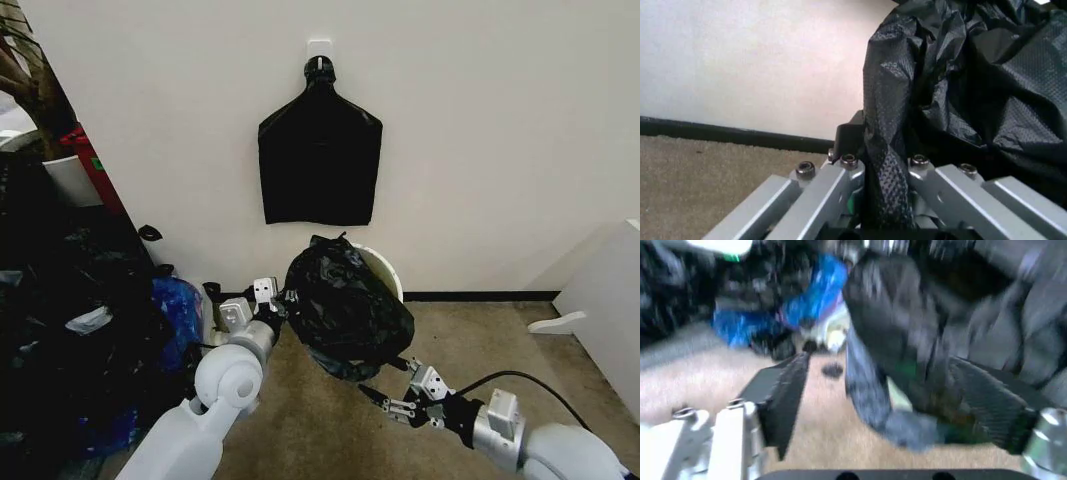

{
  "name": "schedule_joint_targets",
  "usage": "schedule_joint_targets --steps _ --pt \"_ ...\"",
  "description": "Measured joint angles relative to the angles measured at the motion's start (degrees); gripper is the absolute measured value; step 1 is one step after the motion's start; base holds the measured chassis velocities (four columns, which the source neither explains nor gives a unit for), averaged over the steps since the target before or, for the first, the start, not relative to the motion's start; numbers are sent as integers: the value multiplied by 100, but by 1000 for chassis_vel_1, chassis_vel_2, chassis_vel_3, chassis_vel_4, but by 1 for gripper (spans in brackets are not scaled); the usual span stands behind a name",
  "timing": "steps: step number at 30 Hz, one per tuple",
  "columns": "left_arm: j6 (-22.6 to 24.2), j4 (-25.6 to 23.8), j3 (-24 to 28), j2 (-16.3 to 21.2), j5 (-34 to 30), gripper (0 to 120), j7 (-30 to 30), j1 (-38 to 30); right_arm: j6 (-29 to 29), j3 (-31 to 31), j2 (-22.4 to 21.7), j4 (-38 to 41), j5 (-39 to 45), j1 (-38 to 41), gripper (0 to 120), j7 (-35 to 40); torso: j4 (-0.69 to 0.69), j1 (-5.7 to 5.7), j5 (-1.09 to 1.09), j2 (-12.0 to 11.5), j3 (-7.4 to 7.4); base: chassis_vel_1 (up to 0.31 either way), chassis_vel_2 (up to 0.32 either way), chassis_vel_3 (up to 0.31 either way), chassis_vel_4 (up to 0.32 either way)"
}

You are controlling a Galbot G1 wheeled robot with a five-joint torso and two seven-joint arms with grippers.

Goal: Place the garbage bag over the trash bin.

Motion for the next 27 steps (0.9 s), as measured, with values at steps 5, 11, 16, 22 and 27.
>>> schedule_joint_targets --steps 5,11,16,22,27 --pt "-26 15 15 42 7 4 8 49 -286 525 48 649 928 -5 98 501 -2 0 0 0 0 0 0 0 0" --pt "-254 19 141 121 465 4 354 254 -1123 462 -161 852 2826 1079 100 2654 1 0 0 0 1 0 0 0 0" --pt "-684 56 181 221 1168 4 864 465 -1591 134 -128 837 4097 1750 100 3895 1 0 -1 0 1 0 0 0 0" --pt "-1055 -46 179 322 1693 4 1335 687 -1731 -429 277 622 4921 2445 100 4758 1 0 1 0 1 0 0 0 0" --pt "-1080 -194 196 317 1843 4 1404 815 -1808 -612 429 468 4788 2610 100 4723 1 0 0 0 1 0 0 0 0"
